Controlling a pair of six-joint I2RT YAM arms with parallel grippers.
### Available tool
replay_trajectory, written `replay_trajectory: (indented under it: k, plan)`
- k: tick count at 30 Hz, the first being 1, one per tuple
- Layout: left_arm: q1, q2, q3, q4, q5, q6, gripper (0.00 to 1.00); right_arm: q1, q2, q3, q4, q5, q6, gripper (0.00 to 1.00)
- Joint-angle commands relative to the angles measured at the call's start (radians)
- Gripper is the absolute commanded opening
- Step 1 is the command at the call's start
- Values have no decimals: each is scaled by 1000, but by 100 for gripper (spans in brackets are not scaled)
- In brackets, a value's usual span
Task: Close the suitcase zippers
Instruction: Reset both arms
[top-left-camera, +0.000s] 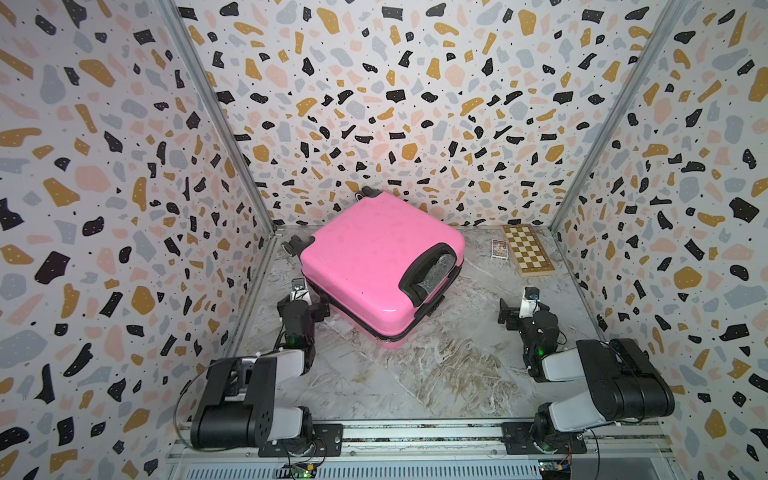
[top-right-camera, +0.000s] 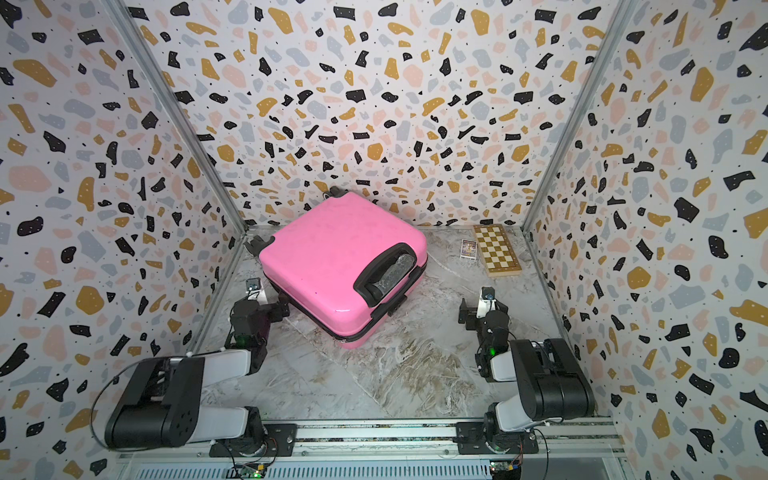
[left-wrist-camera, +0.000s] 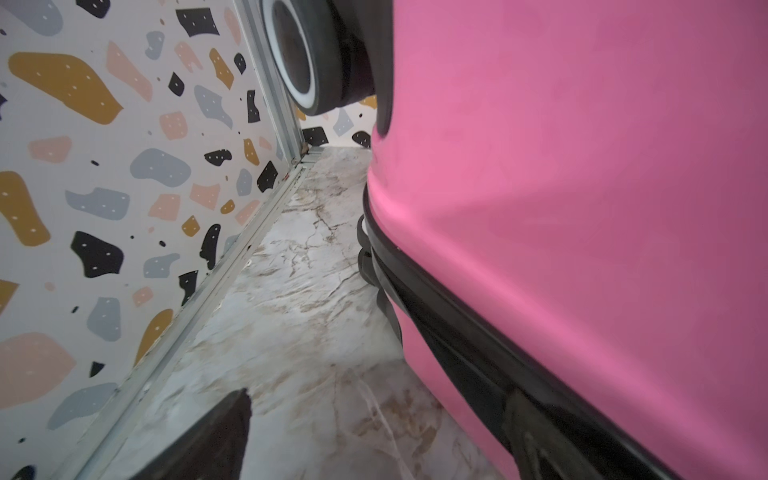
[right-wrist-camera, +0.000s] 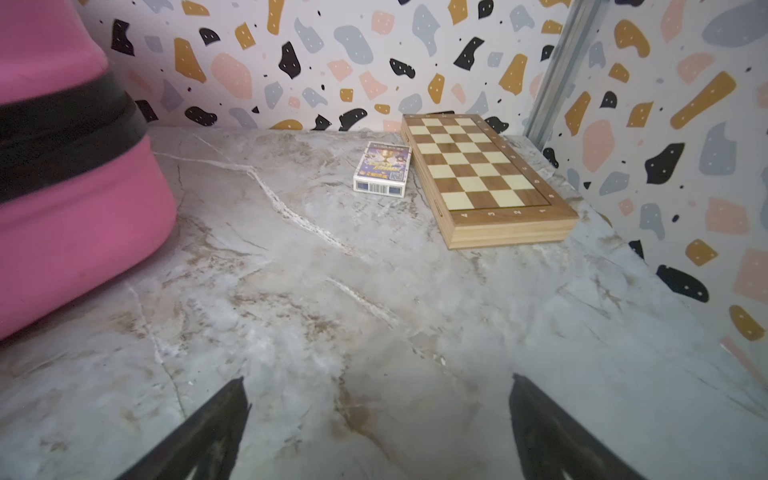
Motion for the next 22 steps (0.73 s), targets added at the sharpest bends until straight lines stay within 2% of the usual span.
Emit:
replay_trajectory:
  k: [1,4,7,10,13,22]
  plan:
    - [-24,-22,-7,-47,136,22,97,8,-9,19,59,25,-15,100]
    - [-24,48,5,42,60,1,99,8,-10,21,58,23,-15,100]
    - [-24,15,24,-51,40,-19,100,8,-11,21,57,23,-14,100]
    - [-24,40,11,15,27,-14,100,9,-11,21,57,23,-15,100]
    - [-24,31,31,-38,-17,-34,100,8,-10,21,57,23,-14,100]
    - [-24,35,25,-21,-13,-31,100,4,-13,17,62,15,-13,100]
